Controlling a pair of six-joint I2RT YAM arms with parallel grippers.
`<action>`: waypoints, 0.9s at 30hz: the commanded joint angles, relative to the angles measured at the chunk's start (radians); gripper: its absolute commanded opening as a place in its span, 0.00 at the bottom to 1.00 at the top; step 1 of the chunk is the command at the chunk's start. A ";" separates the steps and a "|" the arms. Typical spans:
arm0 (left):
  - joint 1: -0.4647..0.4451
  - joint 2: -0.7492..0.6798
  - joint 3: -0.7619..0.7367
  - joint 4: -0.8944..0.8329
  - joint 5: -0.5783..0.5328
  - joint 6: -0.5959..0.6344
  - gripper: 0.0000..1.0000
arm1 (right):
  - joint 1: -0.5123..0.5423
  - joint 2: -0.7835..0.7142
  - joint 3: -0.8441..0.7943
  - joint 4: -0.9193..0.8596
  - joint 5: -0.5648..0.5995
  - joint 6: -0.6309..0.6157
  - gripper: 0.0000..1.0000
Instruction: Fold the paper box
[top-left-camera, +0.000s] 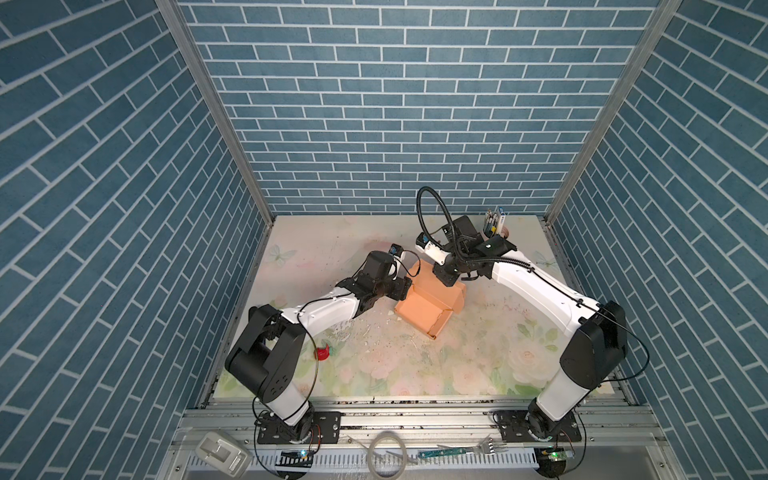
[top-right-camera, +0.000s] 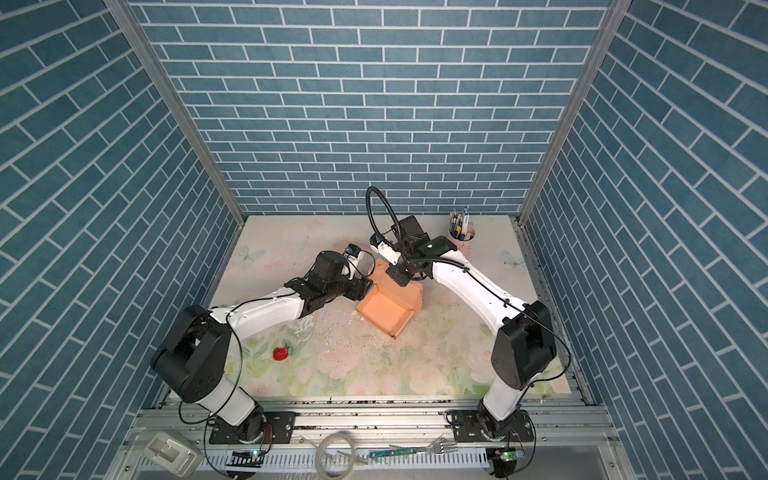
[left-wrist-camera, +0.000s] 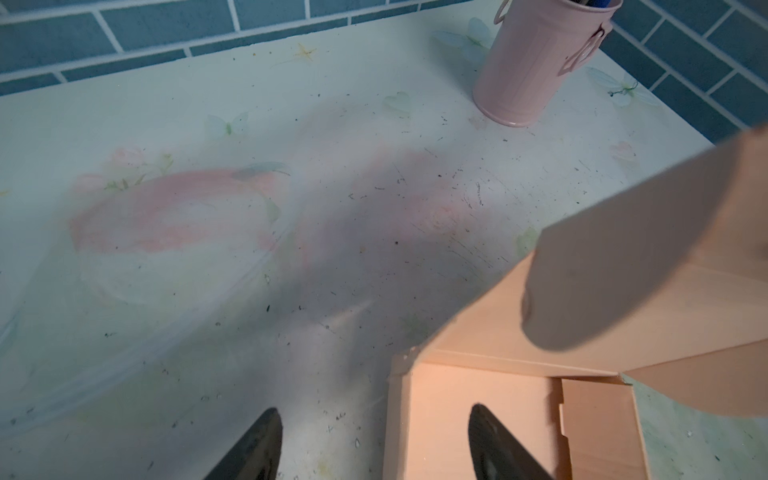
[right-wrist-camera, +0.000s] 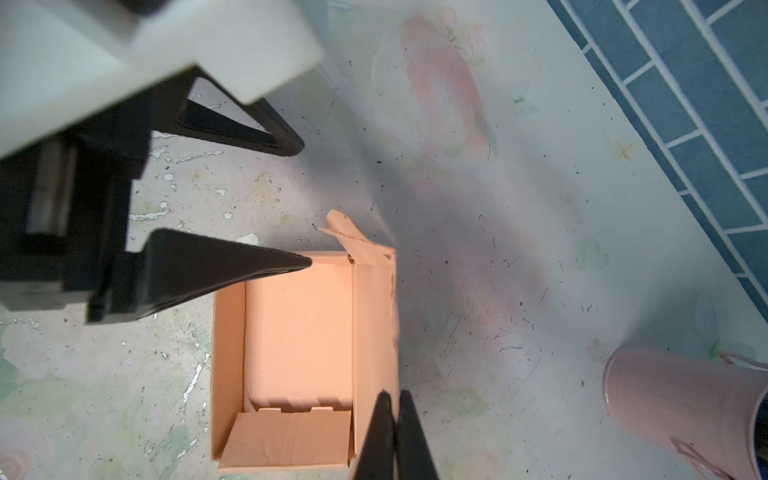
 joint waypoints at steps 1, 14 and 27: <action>0.011 0.032 0.042 0.055 0.110 0.088 0.70 | -0.009 0.009 0.028 -0.007 -0.043 -0.044 0.00; 0.012 0.060 0.050 0.114 0.190 0.078 0.32 | -0.018 0.020 0.033 0.036 -0.031 -0.008 0.00; 0.010 0.058 -0.005 0.225 0.101 0.002 0.07 | -0.018 0.009 0.016 0.102 -0.045 0.050 0.01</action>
